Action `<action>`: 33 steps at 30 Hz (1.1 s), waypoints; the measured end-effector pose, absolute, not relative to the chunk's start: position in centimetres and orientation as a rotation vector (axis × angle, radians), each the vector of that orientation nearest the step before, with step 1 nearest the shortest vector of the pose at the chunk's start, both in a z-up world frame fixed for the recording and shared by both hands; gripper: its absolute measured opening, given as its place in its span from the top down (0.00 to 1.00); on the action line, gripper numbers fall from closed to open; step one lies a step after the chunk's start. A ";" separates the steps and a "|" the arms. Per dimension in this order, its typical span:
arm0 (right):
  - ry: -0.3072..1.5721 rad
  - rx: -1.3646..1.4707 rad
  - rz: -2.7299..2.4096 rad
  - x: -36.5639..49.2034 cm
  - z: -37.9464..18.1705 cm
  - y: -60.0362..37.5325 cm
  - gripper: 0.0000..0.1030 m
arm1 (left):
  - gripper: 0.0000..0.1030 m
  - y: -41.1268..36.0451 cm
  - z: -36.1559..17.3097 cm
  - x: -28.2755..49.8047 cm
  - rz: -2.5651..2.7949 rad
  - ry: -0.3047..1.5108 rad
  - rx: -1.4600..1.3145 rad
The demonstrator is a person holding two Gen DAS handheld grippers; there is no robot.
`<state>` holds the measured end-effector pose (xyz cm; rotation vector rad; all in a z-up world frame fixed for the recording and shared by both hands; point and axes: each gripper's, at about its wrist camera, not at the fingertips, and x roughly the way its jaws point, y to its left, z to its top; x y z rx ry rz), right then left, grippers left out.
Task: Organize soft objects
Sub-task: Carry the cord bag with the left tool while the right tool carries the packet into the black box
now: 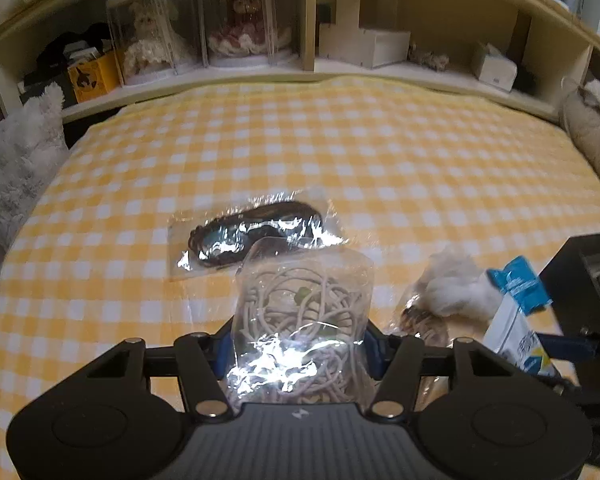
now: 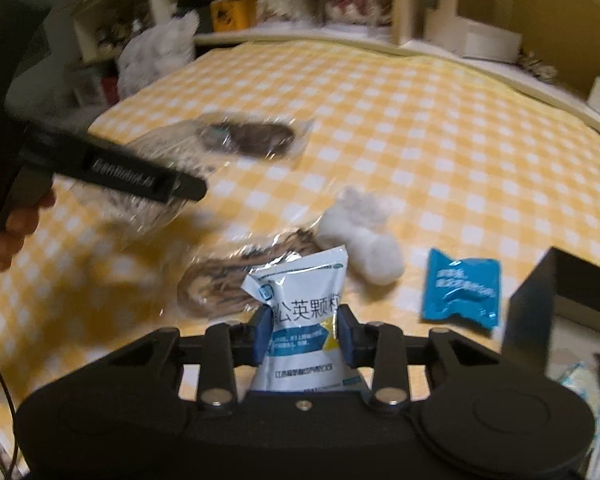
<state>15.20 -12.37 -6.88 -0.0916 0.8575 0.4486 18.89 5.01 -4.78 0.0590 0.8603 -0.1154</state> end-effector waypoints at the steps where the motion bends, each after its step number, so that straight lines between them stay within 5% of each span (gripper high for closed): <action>1: 0.846 -0.078 0.439 15.2 -6.4 -12.7 0.65 | 0.43 4.9 -4.5 18.9 -0.118 0.849 0.053; 16: 0.592 0.091 0.261 13.1 1.3 -20.6 0.65 | 0.43 0.6 1.5 15.8 -0.203 0.640 0.044; 33: 0.608 0.068 0.042 10.7 1.7 -29.6 0.64 | 0.43 -11.0 2.1 13.4 -0.398 0.608 0.008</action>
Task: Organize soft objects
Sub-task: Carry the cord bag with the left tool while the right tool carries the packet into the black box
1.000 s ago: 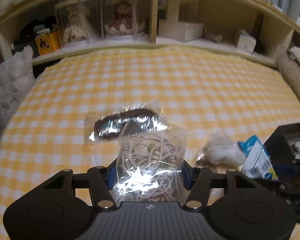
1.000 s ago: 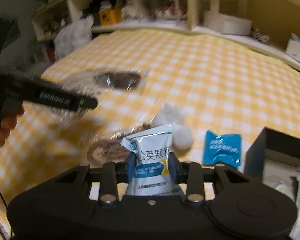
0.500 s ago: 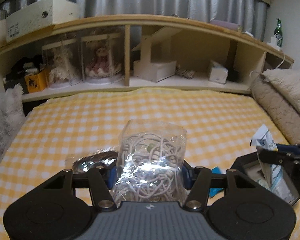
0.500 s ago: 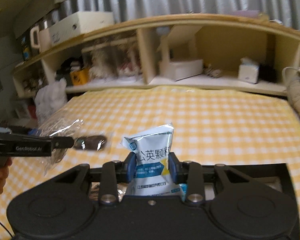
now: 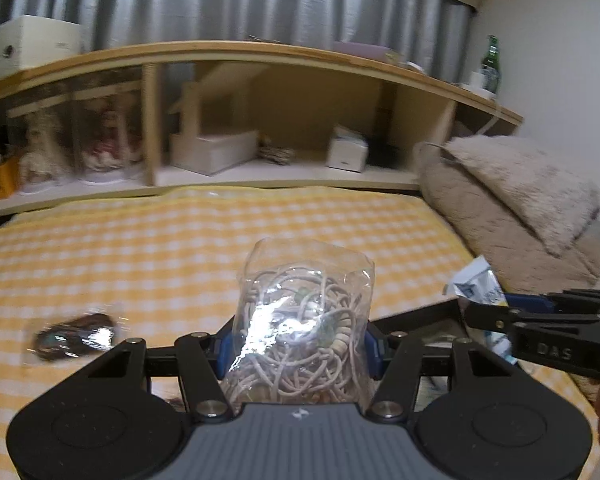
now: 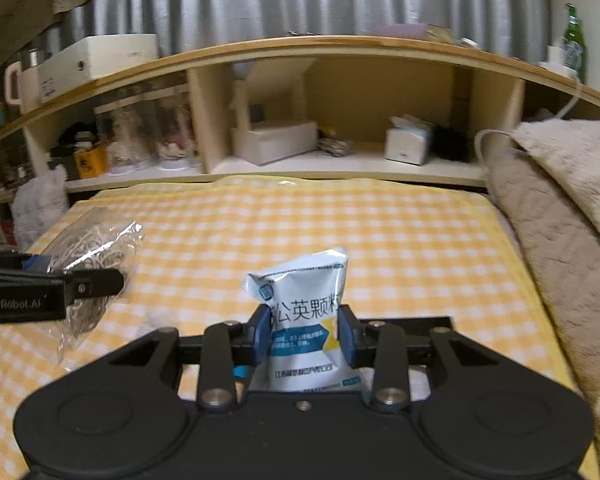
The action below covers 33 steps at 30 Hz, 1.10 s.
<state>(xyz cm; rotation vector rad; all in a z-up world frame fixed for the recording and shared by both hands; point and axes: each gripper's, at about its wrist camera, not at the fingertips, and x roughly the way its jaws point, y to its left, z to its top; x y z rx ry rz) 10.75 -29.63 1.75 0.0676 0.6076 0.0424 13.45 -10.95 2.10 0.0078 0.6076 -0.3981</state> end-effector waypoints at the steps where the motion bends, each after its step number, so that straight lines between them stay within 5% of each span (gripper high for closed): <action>1: 0.614 0.069 0.030 10.6 1.6 -30.1 0.64 | 0.43 -11.7 1.8 13.3 -0.415 0.615 0.002; 25: 0.810 0.135 -0.051 11.0 -3.7 -36.3 0.63 | 0.43 -20.3 -5.1 14.4 -0.511 0.849 -0.143; 30: 0.848 0.177 -0.092 11.3 -4.2 -37.0 0.46 | 0.43 -20.4 -5.5 14.6 -0.502 0.856 -0.155; 33: 0.850 0.200 -0.100 11.2 -4.0 -37.2 0.45 | 0.43 -20.3 -5.7 14.8 -0.498 0.861 -0.145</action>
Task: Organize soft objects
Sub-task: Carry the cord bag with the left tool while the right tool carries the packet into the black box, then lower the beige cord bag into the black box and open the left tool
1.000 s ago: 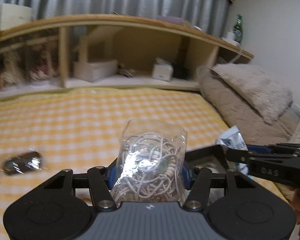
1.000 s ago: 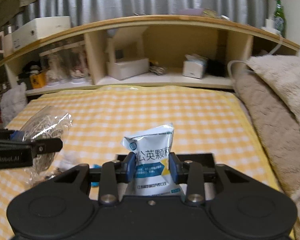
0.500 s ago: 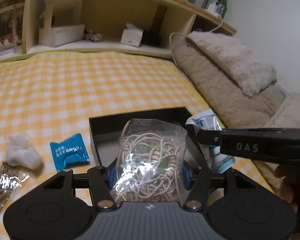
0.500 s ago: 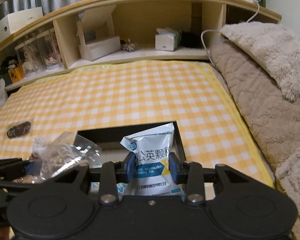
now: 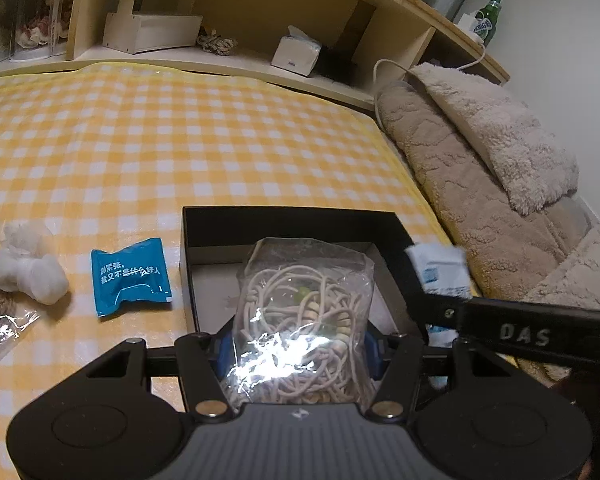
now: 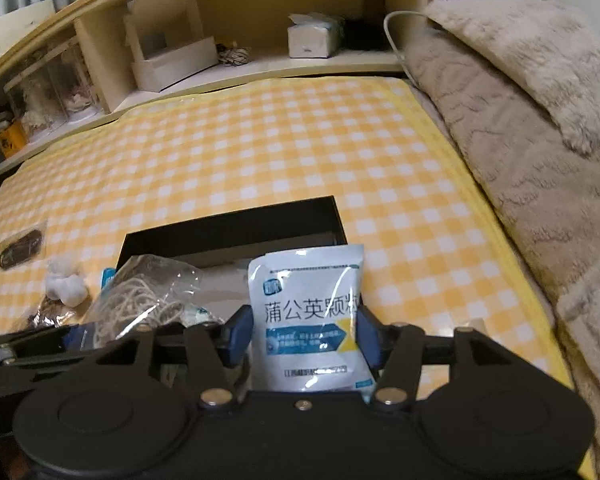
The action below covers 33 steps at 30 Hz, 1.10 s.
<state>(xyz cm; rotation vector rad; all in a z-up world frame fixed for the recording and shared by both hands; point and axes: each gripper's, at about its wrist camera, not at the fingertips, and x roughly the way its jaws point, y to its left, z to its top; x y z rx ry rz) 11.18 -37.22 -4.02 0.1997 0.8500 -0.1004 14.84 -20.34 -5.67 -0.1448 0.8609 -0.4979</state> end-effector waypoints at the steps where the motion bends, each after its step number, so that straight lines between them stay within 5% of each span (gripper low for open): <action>1: 0.847 0.203 -0.101 11.1 -4.0 -37.2 0.44 | 0.43 -20.3 -5.7 14.9 -0.499 0.862 -0.146; 27: 0.706 0.350 -0.126 9.9 -1.4 -37.7 0.36 | 0.42 -24.2 -5.9 16.5 -0.551 0.879 -0.279; 30: 0.692 0.364 -0.132 10.0 -1.3 -38.0 0.36 | 0.16 -24.8 -6.4 16.5 -0.597 0.908 -0.315; 33: 0.703 0.371 -0.143 10.0 -1.7 -38.4 0.36 | 0.12 -24.7 -6.8 16.0 -0.612 0.909 -0.251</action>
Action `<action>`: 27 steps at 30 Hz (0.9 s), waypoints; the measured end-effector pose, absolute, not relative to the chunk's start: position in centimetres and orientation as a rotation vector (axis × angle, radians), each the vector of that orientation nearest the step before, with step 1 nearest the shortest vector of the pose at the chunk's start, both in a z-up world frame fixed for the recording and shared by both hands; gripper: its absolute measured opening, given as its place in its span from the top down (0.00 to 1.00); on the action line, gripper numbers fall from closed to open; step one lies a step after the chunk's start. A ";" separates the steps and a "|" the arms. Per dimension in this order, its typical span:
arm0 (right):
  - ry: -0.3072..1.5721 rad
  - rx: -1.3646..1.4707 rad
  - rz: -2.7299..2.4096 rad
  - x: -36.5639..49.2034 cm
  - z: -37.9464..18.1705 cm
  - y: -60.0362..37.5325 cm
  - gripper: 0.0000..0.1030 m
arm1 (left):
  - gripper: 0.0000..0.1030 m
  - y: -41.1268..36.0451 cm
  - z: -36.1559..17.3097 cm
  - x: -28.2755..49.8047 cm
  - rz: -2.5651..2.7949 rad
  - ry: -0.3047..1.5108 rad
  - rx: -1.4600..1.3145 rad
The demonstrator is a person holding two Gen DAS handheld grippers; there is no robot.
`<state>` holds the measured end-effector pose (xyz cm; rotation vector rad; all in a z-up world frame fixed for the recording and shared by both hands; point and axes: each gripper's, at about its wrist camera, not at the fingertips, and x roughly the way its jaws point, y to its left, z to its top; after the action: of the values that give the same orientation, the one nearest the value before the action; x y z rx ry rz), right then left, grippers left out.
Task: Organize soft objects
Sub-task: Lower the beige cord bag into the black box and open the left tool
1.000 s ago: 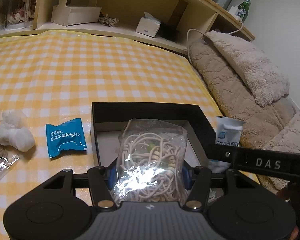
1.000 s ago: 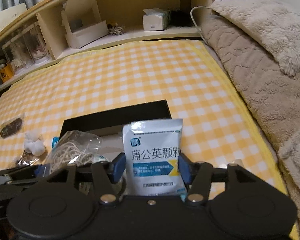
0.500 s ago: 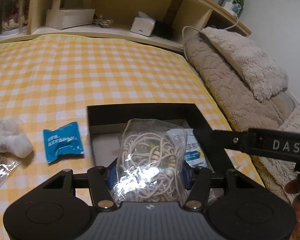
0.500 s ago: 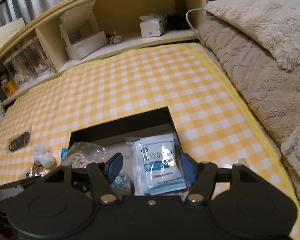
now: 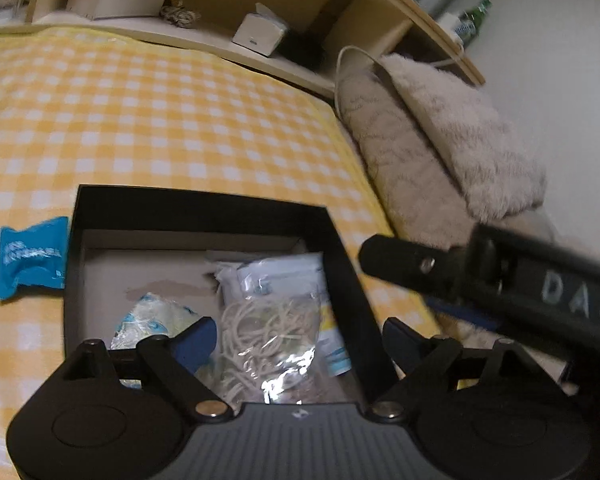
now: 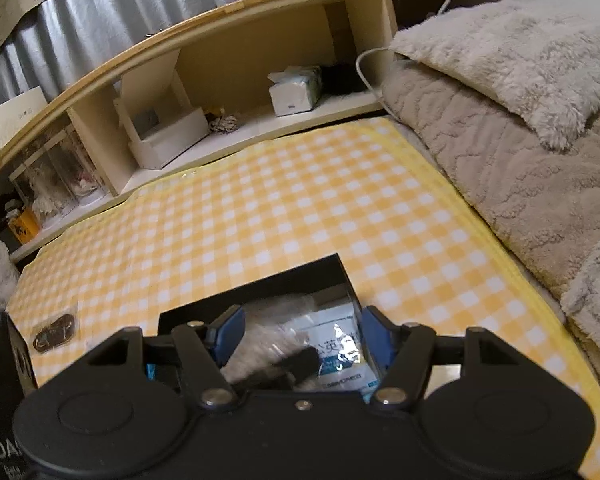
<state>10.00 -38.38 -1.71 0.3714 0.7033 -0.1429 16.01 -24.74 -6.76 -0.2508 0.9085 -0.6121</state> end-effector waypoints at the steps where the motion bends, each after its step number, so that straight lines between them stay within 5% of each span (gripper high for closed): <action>1: 0.708 0.371 -0.149 10.0 -1.8 -38.5 0.36 | 0.12 -24.7 -6.8 15.9 -0.618 0.909 -0.233; 8: 0.731 0.369 -0.146 9.9 -2.2 -38.7 0.36 | 0.15 -24.3 -6.1 14.6 -0.658 0.853 -0.083; 9: 0.735 0.365 -0.144 9.9 -2.3 -38.7 0.36 | 0.19 -24.3 -5.9 14.4 -0.659 0.842 -0.052; 11: 0.740 0.353 -0.142 9.8 -2.3 -38.6 0.36 | 0.46 -24.3 -5.8 14.3 -0.658 0.841 -0.009; 15: 0.737 0.350 -0.153 9.4 -1.9 -38.5 0.36 | 0.66 -24.4 -6.2 14.5 -0.648 0.869 -0.011; 27: 0.764 0.357 -0.152 8.8 -2.5 -38.3 0.36 | 0.65 -25.8 -7.2 14.8 -0.659 0.889 0.025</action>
<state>8.83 -38.27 -2.52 0.3574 0.7643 -0.1524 14.80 -25.80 -7.24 0.0254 0.8886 -0.6594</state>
